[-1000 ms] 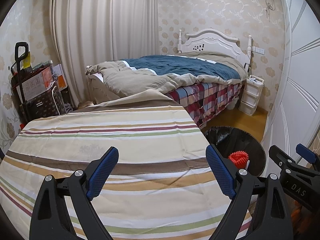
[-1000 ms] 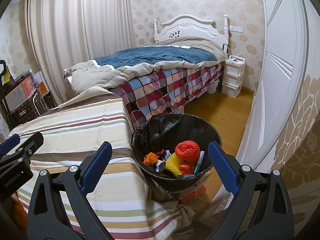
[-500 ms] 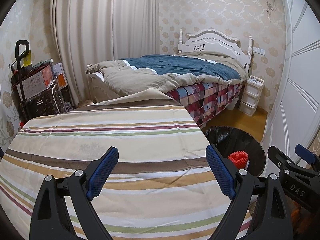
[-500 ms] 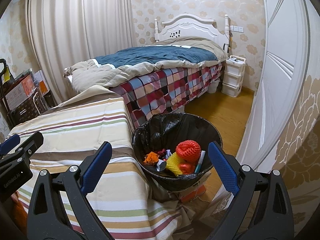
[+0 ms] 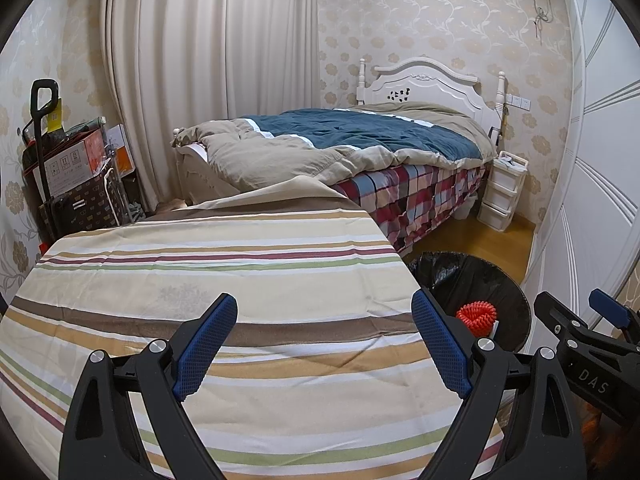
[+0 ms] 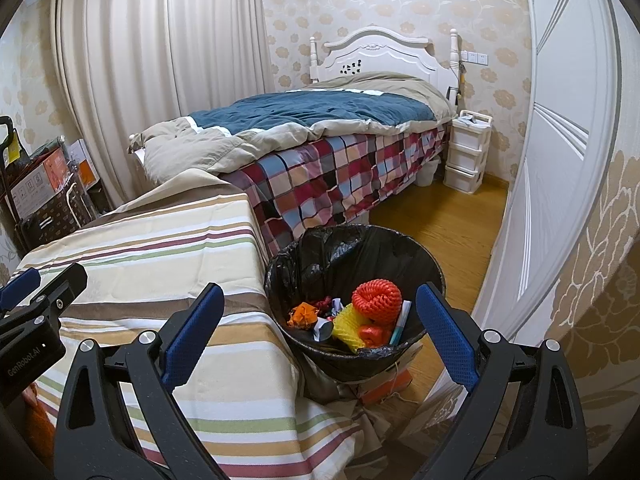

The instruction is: Collect trash

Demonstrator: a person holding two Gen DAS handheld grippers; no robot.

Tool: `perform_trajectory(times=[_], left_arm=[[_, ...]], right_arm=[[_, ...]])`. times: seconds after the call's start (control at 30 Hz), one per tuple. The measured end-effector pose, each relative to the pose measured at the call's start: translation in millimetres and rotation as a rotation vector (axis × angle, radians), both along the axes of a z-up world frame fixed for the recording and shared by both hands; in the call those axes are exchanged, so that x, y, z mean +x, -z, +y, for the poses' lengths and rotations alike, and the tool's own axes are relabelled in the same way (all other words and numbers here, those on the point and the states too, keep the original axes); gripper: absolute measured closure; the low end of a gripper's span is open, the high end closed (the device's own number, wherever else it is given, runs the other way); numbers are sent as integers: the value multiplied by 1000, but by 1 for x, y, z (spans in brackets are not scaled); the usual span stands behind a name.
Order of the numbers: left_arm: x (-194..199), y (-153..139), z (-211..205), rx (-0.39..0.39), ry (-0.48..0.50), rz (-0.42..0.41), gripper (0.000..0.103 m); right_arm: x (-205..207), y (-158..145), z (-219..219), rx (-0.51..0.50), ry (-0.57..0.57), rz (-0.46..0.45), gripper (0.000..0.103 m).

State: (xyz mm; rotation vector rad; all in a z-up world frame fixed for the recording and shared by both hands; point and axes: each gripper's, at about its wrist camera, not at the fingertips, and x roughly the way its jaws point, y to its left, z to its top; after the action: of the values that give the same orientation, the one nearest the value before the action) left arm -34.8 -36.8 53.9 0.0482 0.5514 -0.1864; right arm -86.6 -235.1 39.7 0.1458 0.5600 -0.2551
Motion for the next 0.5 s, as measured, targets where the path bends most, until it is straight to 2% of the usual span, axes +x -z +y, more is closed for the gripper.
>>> perform_trajectory(times=[0.5], left_arm=[[-5, 6, -2, -7, 6, 15, 15]], right_arm=[[1, 0, 0, -1, 0, 0, 9]])
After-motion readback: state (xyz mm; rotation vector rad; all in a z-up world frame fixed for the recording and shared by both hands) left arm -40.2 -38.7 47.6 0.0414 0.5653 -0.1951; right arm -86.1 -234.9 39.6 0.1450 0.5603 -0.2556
